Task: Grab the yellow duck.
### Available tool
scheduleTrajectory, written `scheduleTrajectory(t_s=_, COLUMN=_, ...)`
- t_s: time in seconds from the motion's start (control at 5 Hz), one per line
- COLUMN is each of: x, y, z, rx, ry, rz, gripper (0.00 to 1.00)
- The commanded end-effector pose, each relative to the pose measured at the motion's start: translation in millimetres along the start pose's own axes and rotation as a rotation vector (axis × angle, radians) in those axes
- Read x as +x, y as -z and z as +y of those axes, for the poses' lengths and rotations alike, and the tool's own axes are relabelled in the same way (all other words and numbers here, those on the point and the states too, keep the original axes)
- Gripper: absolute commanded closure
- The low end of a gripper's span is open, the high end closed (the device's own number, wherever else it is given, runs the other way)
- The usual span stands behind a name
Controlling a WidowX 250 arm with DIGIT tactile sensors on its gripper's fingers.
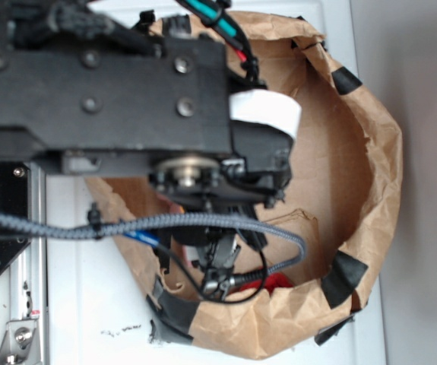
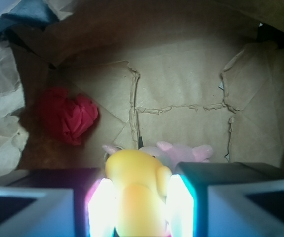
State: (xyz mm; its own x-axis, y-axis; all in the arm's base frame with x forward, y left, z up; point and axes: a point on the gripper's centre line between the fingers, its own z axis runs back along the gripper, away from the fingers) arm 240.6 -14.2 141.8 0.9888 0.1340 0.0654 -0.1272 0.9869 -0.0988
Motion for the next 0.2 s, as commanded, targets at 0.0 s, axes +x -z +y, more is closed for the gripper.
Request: scheduleTrajectory(t_s=0.0, x=-3.8, y=-9.2, z=1.4, rx=-0.012, ry=-0.018, rz=-0.044, gripper=1.00)
